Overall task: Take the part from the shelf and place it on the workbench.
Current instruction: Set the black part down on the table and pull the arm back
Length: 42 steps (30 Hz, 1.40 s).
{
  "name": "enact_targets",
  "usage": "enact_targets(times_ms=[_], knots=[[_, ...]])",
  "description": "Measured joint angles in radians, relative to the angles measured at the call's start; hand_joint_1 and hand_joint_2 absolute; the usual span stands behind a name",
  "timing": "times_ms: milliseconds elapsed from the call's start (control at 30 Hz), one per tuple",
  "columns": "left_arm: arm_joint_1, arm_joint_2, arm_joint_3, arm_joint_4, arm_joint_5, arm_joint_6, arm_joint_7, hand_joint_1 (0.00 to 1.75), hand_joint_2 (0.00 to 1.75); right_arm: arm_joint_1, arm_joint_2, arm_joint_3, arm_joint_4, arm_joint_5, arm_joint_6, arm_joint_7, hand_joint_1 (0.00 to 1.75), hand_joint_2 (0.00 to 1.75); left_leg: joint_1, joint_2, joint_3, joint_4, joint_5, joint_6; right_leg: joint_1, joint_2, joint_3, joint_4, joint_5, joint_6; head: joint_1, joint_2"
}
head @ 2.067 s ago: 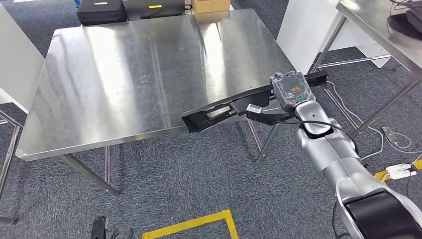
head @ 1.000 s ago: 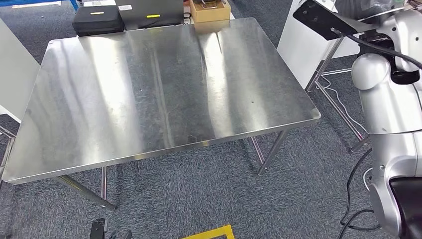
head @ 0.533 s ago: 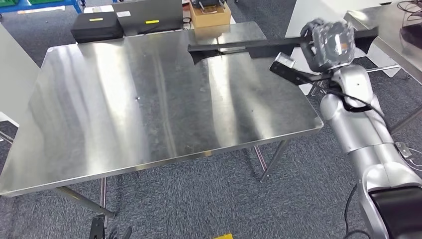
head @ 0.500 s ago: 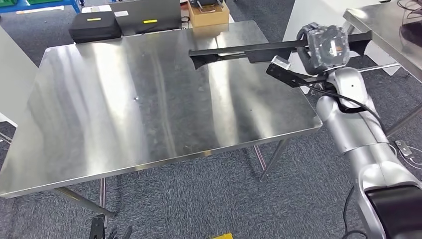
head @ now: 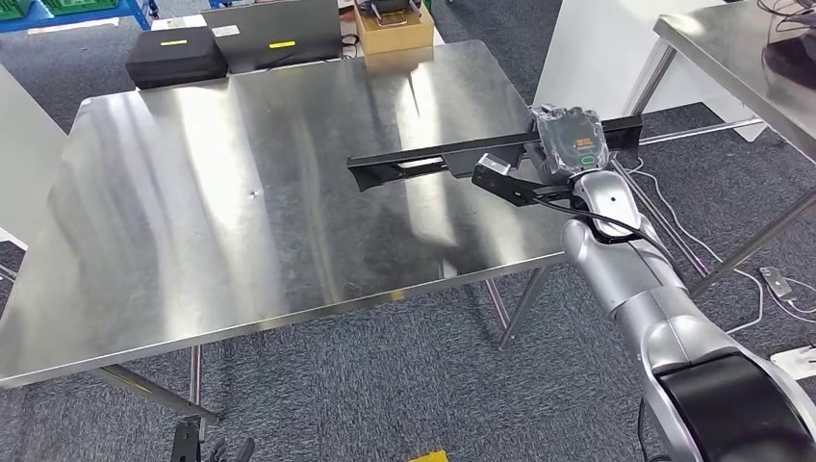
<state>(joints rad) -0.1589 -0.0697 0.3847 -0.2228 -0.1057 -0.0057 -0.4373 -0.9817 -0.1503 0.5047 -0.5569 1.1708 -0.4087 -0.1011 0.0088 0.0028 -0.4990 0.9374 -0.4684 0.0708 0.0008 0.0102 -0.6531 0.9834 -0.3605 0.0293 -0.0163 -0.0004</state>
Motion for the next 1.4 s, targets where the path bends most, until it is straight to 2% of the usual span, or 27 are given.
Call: enact_targets(times_ms=[33, 100, 133, 167, 200, 267, 300, 333, 367, 433, 500, 533, 633, 667, 700, 767, 833, 900, 1000, 1067, 1133, 1167, 1200, 1233, 1300, 1367, 1400], knots=[[-0.001, -0.001, 0.000, 0.000, 0.000, 0.000, 0.000, 0.00, 1.75, -0.003, 0.001, 0.002, 0.005, 0.000, -0.003, 0.000, 1.75, 1.75, 0.005, 0.002, 0.009, -0.013, 0.009, -0.002, 0.000, -0.001, -0.018, 0.038, -0.017, 0.000, 0.002, 0.000], [-0.001, -0.004, 0.000, 0.000, 0.000, 0.000, 0.000, 0.00, 1.75, -0.007, 0.003, 0.005, 0.017, 0.000, -0.007, 0.001, 1.75, 1.75, 0.008, 0.004, 0.013, -0.018, 0.013, -0.005, -0.009, -0.003, -0.078, 0.170, -0.069, 0.003, 0.004, 0.000], [0.000, -0.005, 0.000, 0.000, 0.000, 0.000, 0.000, 0.00, 1.75, -0.006, 0.003, 0.006, 0.022, 0.000, -0.007, 0.001, 1.75, 1.75, 0.010, 0.004, 0.014, -0.017, 0.012, -0.008, -0.015, -0.003, -0.108, 0.232, -0.089, 0.009, 0.003, 0.000], [0.002, -0.006, 0.000, 0.000, 0.000, -0.001, 0.000, 0.00, 1.75, -0.005, 0.003, 0.007, 0.027, 0.000, -0.007, 0.001, 1.75, 1.75, 0.013, 0.003, 0.014, -0.015, 0.009, -0.012, -0.022, -0.003, -0.123, 0.263, -0.095, 0.018, 0.003, 0.000], [0.003, -0.007, 0.001, 0.000, 0.000, -0.001, 0.000, 0.00, 1.75, -0.004, 0.004, 0.008, 0.032, 0.000, -0.007, 0.002, 1.75, 1.75, 0.018, 0.001, 0.015, -0.009, 0.005, -0.019, -0.029, -0.004, -0.116, 0.250, -0.084, 0.032, 0.003, 0.000], [0.003, -0.007, 0.001, 0.000, 0.000, -0.002, 0.000, 0.00, 1.75, -0.004, 0.005, 0.009, 0.038, 0.000, -0.007, 0.002, 1.75, 1.75, 0.029, -0.005, 0.014, 0.011, -0.013, -0.042, -0.044, -0.002, -0.052, 0.126, -0.037, 0.064, 0.004, 0.000], [0.001, -0.006, 0.001, 0.000, 0.000, -0.001, 0.000, 0.00, 1.75, -0.005, 0.006, 0.010, 0.042, 0.001, -0.008, 0.002, 1.75, 1.75, 0.031, -0.008, 0.007, 0.025, -0.024, -0.055, -0.047, 0.005, -0.018, 0.067, -0.022, 0.074, 0.006, 0.000], [0.000, -0.004, 0.002, 0.000, 0.000, -0.001, 0.000, 0.00, 1.75, -0.006, 0.007, 0.010, 0.045, 0.003, -0.009, 0.003, 1.75, 1.75, 0.032, -0.011, -0.001, 0.037, -0.033, -0.066, -0.049, 0.010, 0.003, 0.031, -0.017, 0.072, 0.007, 0.000], [-0.001, -0.004, 0.002, 0.000, 0.000, -0.001, 0.000, 0.00, 1.75, -0.004, 0.008, 0.010, 0.049, 0.006, -0.011, 0.005, 1.75, 1.75, 0.031, -0.013, -0.009, 0.045, -0.038, -0.073, -0.047, 0.015, 0.009, 0.022, -0.023, 0.064, 0.006, 0.000], [-0.001, -0.005, 0.002, 0.000, 0.000, -0.001, 0.001, 0.00, 1.75, 0.000, 0.011, 0.011, 0.056, 0.014, -0.019, 0.013, 1.75, 1.75, 0.033, -0.019, -0.017, 0.050, -0.042, -0.080, -0.043, 0.009, 0.003, 0.033, -0.032, 0.037, 0.003, 0.000], [-0.002, -0.007, 0.002, 0.000, -0.001, 0.000, 0.003, 0.00, 1.75, 0.004, 0.015, 0.011, 0.060, 0.022, -0.027, 0.019, 1.75, 1.75, 0.037, -0.015, -0.029, 0.076, -0.059, -0.084, -0.043, 0.003, 0.005, 0.037, -0.039, 0.021, -0.001, 0.000], [-0.003, -0.007, 0.002, 0.000, -0.003, 0.000, 0.003, 0.00, 1.75, 0.005, 0.017, 0.011, 0.062, 0.026, -0.032, 0.021, 1.75, 1.75, 0.037, -0.011, -0.050, 0.117, -0.080, -0.085, -0.043, 0.000, 0.008, 0.037, -0.042, 0.014, -0.004, 0.000], [-0.006, -0.008, 0.002, 0.000, -0.008, 0.000, 0.007, 0.00, 1.75, 0.016, 0.024, 0.012, 0.066, 0.038, -0.043, 0.030, 1.75, 1.75, 0.032, -0.005, -0.171, 0.315, -0.146, -0.081, -0.030, -0.013, 0.017, 0.037, -0.052, -0.002, -0.007, 0.000], [-0.006, -0.008, 0.002, 0.000, -0.010, 0.000, 0.009, 0.00, 1.75, 0.021, 0.027, 0.012, 0.068, 0.041, -0.045, 0.032, 1.75, 1.75, 0.030, -0.005, -0.203, 0.354, -0.145, -0.076, -0.024, -0.018, 0.020, 0.037, -0.055, -0.006, -0.007, 0.000], [-0.005, -0.009, 0.002, 0.000, -0.011, 0.000, 0.010, 0.00, 1.75, 0.026, 0.029, 0.012, 0.068, 0.044, -0.046, 0.035, 1.75, 1.75, 0.026, -0.005, -0.217, 0.356, -0.125, -0.068, -0.019, -0.022, 0.024, 0.037, -0.057, -0.011, -0.007, 0.000], [-0.007, -0.009, 0.002, 0.000, -0.013, 0.000, 0.013, 0.00, 1.75, 0.031, 0.031, 0.011, 0.069, 0.048, -0.047, 0.038, 1.75, 1.75, 0.014, 0.005, -0.189, 0.254, -0.041, -0.045, -0.010, -0.032, 0.033, 0.036, -0.062, -0.017, -0.007, 0.000], [-0.013, -0.009, 0.002, 0.000, -0.018, 0.000, 0.016, 0.00, 1.75, 0.032, 0.030, 0.010, 0.069, 0.053, -0.051, 0.039, 1.75, 1.75, -0.004, 0.034, -0.144, 0.137, 0.016, -0.022, -0.002, -0.042, 0.040, 0.035, -0.067, -0.019, -0.006, 0.000], [-0.018, -0.009, 0.001, 0.000, -0.022, 0.000, 0.019, 0.00, 1.75, 0.036, 0.027, 0.008, 0.069, 0.059, -0.054, 0.039, 1.75, 1.75, -0.016, 0.044, -0.131, 0.099, 0.022, -0.014, 0.001, -0.055, 0.041, 0.034, -0.070, -0.015, -0.006, 0.000], [-0.019, -0.013, 0.000, -0.001, -0.024, 0.000, 0.022, 0.00, 1.75, 0.043, 0.023, 0.003, 0.067, 0.070, -0.057, 0.038, 1.75, 1.75, -0.014, 0.021, -0.115, 0.076, 0.035, -0.012, 0.001, -0.060, 0.038, 0.043, -0.079, -0.004, -0.006, 0.000], [-0.021, -0.015, -0.001, -0.001, -0.026, 0.000, 0.023, 0.00, 1.75, 0.047, 0.017, -0.001, 0.066, 0.077, -0.057, 0.037, 1.75, 1.75, -0.007, 0.007, -0.101, 0.059, 0.048, -0.005, -0.002, -0.036, 0.002, 0.119, -0.115, -0.002, -0.004, 0.000], [-0.024, -0.018, -0.001, -0.001, -0.028, -0.001, 0.024, 0.00, 1.75, 0.056, 0.010, -0.004, 0.066, 0.089, -0.057, 0.040, 1.75, 1.75, -0.007, -0.009, -0.101, 0.057, 0.050, -0.001, -0.008, -0.019, -0.062, 0.248, -0.160, 0.000, -0.003, 0.000], [-0.024, -0.019, -0.002, -0.001, -0.029, -0.001, 0.024, 0.00, 1.75, 0.063, 0.007, -0.004, 0.066, 0.098, -0.057, 0.043, 1.75, 1.75, -0.007, -0.017, -0.100, 0.058, 0.050, -0.001, -0.011, -0.016, -0.087, 0.293, -0.170, 0.005, -0.002, 0.000], [-0.023, -0.022, -0.002, -0.001, -0.030, -0.001, 0.024, 0.00, 1.75, 0.068, 0.004, -0.005, 0.066, 0.108, -0.058, 0.047, 1.75, 1.75, -0.006, -0.025, -0.100, 0.058, 0.048, -0.003, -0.014, -0.015, -0.097, 0.302, -0.165, 0.013, -0.002, 0.000], [-0.022, -0.023, -0.002, -0.001, -0.031, -0.002, 0.025, 0.00, 1.75, 0.071, 0.003, -0.006, 0.066, 0.117, -0.059, 0.051, 1.75, 1.75, -0.005, -0.032, -0.099, 0.060, 0.046, -0.006, -0.017, -0.014, -0.087, 0.271, -0.144, 0.024, -0.002, 0.000], [-0.022, -0.024, -0.002, -0.001, -0.033, -0.001, 0.025, 0.00, 1.75, 0.073, 0.002, -0.007, 0.068, 0.133, -0.063, 0.056, 1.75, 1.75, -0.003, -0.041, -0.099, 0.069, 0.038, -0.016, -0.025, -0.014, -0.030, 0.134, -0.084, 0.043, -0.001, 0.000], [-0.022, -0.024, -0.002, -0.001, -0.032, 0.000, 0.027, 0.00, 1.75, 0.074, 0.003, -0.008, 0.074, 0.155, -0.069, 0.061, 1.75, 1.75, -0.006, -0.047, -0.106, 0.082, 0.028, -0.028, -0.027, -0.010, 0.013, 0.043, -0.052, 0.040, -0.001, 0.000], [-0.022, -0.024, -0.002, -0.001, -0.026, 0.000, 0.030, 0.00, 1.75, 0.076, 0.004, -0.007, 0.078, 0.168, -0.071, 0.065, 1.75, 1.75, -0.008, -0.048, -0.110, 0.086, 0.025, -0.027, -0.027, -0.009, 0.019, 0.031, -0.051, 0.033, -0.001, 0.000]])
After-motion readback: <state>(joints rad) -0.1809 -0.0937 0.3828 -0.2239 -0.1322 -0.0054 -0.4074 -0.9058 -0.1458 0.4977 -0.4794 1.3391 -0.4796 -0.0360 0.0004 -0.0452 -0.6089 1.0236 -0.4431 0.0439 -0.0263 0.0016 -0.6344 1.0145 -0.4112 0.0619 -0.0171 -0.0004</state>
